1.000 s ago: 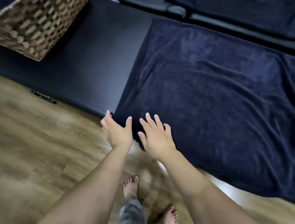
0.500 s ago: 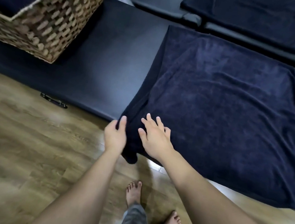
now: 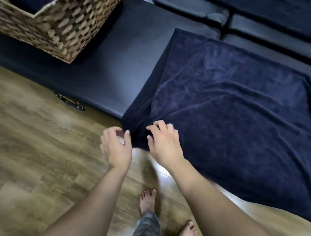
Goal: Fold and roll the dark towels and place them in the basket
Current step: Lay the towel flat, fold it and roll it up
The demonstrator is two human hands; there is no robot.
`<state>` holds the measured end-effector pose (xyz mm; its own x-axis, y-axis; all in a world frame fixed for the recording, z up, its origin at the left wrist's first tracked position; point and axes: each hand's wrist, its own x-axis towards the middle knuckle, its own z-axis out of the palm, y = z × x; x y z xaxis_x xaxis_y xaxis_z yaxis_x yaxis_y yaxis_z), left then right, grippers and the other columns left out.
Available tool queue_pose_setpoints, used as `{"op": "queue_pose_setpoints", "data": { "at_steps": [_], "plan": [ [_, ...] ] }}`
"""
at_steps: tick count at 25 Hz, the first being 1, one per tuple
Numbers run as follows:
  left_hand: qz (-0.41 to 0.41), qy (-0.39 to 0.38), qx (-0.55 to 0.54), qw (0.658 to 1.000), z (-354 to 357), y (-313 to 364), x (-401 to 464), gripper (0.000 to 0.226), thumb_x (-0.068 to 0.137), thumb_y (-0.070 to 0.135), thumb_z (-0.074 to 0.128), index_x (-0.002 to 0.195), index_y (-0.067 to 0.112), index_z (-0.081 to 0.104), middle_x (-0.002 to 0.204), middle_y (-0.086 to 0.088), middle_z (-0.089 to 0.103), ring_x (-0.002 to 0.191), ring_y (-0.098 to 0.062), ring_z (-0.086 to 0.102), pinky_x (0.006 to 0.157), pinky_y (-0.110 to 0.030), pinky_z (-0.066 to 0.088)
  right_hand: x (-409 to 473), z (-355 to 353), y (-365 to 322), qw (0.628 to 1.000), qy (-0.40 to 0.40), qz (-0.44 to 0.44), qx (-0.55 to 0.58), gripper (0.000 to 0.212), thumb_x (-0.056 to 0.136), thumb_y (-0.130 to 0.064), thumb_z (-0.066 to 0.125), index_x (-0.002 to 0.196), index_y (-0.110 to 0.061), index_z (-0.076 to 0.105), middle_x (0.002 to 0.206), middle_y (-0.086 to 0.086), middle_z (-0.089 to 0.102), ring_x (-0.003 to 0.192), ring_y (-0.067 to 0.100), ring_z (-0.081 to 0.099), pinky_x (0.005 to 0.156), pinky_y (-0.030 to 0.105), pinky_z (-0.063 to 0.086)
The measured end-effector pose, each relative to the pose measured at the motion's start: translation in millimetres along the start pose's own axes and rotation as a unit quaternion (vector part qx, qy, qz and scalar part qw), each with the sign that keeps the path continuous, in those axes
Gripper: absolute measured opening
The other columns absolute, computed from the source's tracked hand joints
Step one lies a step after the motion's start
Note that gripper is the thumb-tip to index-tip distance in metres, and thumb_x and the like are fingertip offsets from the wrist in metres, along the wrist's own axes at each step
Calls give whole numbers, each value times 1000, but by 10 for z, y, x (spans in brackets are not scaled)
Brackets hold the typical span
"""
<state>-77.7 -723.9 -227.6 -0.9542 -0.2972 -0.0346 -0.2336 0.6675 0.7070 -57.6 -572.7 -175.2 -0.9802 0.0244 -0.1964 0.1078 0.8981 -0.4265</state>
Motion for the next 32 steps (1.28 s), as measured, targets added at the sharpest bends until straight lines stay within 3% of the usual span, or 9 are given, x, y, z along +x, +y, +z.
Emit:
{"op": "queue_pose_setpoints", "data": {
  "at_steps": [3,7,13,16,19,24,27,29,32],
  "plan": [
    [109,-127,-60,984,89,40,-149,27,94,29,59,117,14,63,109,0,62,97,-21,60,88,-42,51,106,-38,6,999,-7,-44,-24,48,100,-13,49,147,-21,47,164,-8,28,100,22,37,85,33,32],
    [51,-166,-69,982,205,142,-261,48,88,27,61,136,23,54,122,7,49,110,-23,57,92,-45,52,369,-164,37,988,-102,-80,-86,58,102,-14,46,156,-25,30,166,-8,20,109,22,37,93,32,34],
    [-4,-186,-4,983,197,404,-101,49,84,35,73,130,31,55,125,9,44,123,-15,41,106,-40,28,615,-274,69,973,-99,-97,-187,29,100,-18,54,129,-12,56,123,8,46,105,26,45,87,34,42],
    [10,-158,-34,987,156,488,-20,12,92,32,67,101,27,61,107,12,48,108,-14,43,101,-42,32,645,-312,51,986,-69,-136,-60,15,101,-13,52,112,-8,61,110,6,48,97,26,49,80,42,48],
    [-7,-150,-166,975,30,419,79,36,99,30,60,68,31,41,63,14,40,67,-10,38,69,-33,37,669,-330,2,983,-12,-182,29,13,103,-15,48,105,-9,59,106,5,50,89,24,52,74,44,49],
    [-15,-71,-132,989,-229,128,153,47,101,32,60,64,27,32,54,14,43,51,-6,35,52,-21,29,707,-258,-12,984,-10,-166,60,17,104,-18,51,117,-12,60,132,1,49,96,23,59,77,42,53],
    [-81,18,-126,989,-221,-84,48,44,102,29,57,64,28,34,56,9,42,55,-7,39,58,-31,32,687,-106,46,984,-90,-143,57,38,103,-14,50,141,-18,50,165,-4,20,116,23,58,86,40,53],
    [-128,18,-103,986,-177,-231,-2,40,104,30,53,66,23,40,59,5,45,60,-20,45,61,-35,34,678,-38,101,981,-127,-138,42,46,103,-14,51,148,-22,44,169,-8,8,130,22,51,96,41,51],
    [-187,-23,-53,981,-66,-328,47,37,106,32,47,73,14,46,64,0,51,68,-31,52,64,-38,38,682,3,146,981,-131,-142,14,42,101,-17,55,144,-19,50,168,-2,16,152,23,23,119,45,29]
  ]
}}
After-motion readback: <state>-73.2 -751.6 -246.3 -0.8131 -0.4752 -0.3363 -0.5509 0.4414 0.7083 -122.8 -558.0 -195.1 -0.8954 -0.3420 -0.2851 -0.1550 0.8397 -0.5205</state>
